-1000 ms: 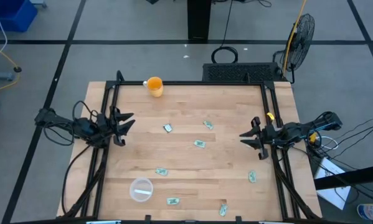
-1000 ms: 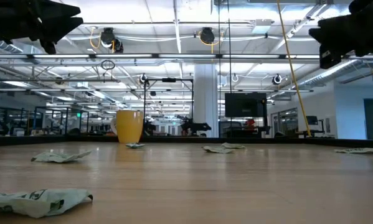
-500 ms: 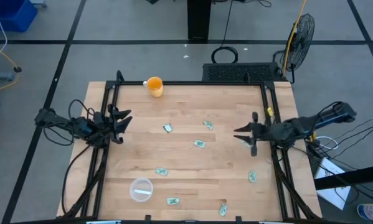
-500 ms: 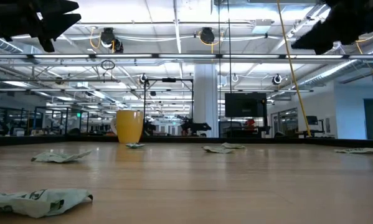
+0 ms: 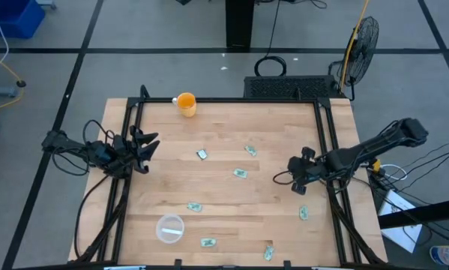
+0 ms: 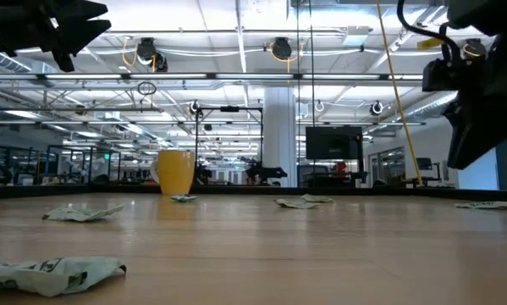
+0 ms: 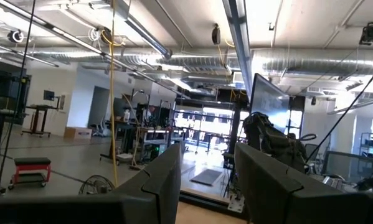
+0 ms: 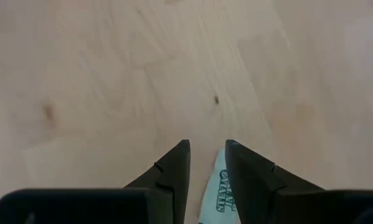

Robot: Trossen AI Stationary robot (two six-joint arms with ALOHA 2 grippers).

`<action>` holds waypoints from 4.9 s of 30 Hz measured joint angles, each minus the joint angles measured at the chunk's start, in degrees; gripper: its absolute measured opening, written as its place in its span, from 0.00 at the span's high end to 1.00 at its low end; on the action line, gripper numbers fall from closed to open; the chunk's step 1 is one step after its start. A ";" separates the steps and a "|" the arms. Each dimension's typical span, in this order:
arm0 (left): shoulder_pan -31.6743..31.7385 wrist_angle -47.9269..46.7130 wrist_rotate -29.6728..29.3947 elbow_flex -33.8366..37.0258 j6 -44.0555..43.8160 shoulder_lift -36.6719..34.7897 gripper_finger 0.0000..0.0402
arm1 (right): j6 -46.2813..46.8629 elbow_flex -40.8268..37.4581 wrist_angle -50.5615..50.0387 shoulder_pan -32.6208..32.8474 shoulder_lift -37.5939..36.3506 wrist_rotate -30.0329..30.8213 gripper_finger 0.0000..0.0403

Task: Pick and place Stevia / Truvia into bins
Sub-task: Put the stevia packet into the transparent container

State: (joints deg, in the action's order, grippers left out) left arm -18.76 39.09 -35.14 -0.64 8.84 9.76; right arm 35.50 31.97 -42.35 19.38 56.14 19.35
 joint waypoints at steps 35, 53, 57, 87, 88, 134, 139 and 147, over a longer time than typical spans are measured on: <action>0.00 -0.56 0.10 0.02 -1.42 0.00 0.61 | -3.84 -12.12 24.05 -0.38 3.96 4.38 0.99; 6.17 3.34 7.05 -5.12 -7.53 21.23 0.61 | -33.97 12.18 54.91 -11.04 24.61 -8.83 1.00; 6.54 -0.92 8.62 -11.53 -6.92 33.89 0.61 | -29.57 16.78 54.65 -14.04 30.22 -22.89 1.00; 5.95 -5.12 28.29 -37.53 3.98 77.42 0.61 | -22.78 18.54 59.23 -16.76 32.90 -37.62 0.99; 5.95 -5.05 28.76 -37.53 3.96 77.42 0.61 | -22.80 18.54 59.56 -16.76 32.91 -37.62 0.99; 7.19 -2.14 30.53 -37.46 6.49 77.40 0.98 | -23.11 18.49 67.39 -16.76 32.89 -37.55 0.89; 7.23 -3.81 30.22 -37.44 6.23 77.40 0.99 | -23.11 18.49 67.19 -16.74 32.89 -37.62 0.76; 3.53 -20.59 25.28 -37.76 5.06 72.19 0.99 | -22.71 18.49 61.59 -16.59 32.89 -37.39 0.65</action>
State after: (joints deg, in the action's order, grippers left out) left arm -15.23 18.50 -9.86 -38.40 13.91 81.95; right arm 12.79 50.46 19.24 2.79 89.03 -18.03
